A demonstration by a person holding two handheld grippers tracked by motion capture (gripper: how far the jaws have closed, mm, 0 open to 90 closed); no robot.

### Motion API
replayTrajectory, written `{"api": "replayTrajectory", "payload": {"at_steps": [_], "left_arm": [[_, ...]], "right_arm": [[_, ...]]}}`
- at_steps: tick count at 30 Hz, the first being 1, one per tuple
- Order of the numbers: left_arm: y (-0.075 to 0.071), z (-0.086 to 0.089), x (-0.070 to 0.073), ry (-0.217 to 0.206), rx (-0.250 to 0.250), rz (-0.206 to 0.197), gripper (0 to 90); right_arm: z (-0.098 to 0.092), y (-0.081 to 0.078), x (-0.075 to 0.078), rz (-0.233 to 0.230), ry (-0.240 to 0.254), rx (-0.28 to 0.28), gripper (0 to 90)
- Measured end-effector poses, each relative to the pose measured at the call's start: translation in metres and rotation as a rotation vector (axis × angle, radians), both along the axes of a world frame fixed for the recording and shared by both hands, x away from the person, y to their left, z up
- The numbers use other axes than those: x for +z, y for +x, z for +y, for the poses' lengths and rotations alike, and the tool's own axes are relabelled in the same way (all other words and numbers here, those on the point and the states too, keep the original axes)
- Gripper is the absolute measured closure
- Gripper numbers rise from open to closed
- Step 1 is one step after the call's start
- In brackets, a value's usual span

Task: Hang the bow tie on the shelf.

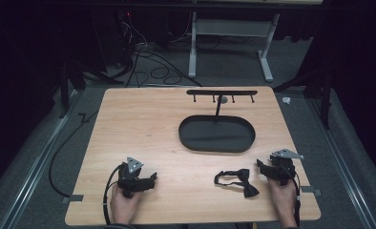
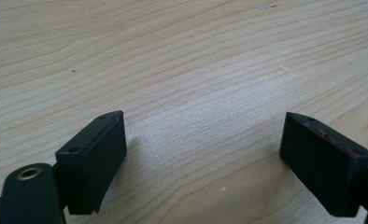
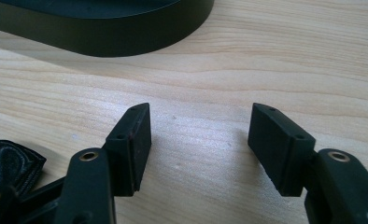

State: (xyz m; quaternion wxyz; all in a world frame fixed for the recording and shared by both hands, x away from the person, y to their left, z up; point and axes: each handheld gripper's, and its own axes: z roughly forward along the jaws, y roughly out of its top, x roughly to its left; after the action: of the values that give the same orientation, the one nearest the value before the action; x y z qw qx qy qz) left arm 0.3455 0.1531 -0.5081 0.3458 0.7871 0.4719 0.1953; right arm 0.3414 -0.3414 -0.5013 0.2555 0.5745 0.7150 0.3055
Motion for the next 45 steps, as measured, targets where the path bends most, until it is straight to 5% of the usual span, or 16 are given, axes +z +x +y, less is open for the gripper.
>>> {"api": "replayTrajectory", "payload": {"at_steps": [45], "left_arm": [[0.0001,-0.0001,0.0001,0.000,0.001,0.000,15.2]], "right_arm": [[0.0024,0.0019,0.0029,0.023,0.010,0.032,39.1]]}}
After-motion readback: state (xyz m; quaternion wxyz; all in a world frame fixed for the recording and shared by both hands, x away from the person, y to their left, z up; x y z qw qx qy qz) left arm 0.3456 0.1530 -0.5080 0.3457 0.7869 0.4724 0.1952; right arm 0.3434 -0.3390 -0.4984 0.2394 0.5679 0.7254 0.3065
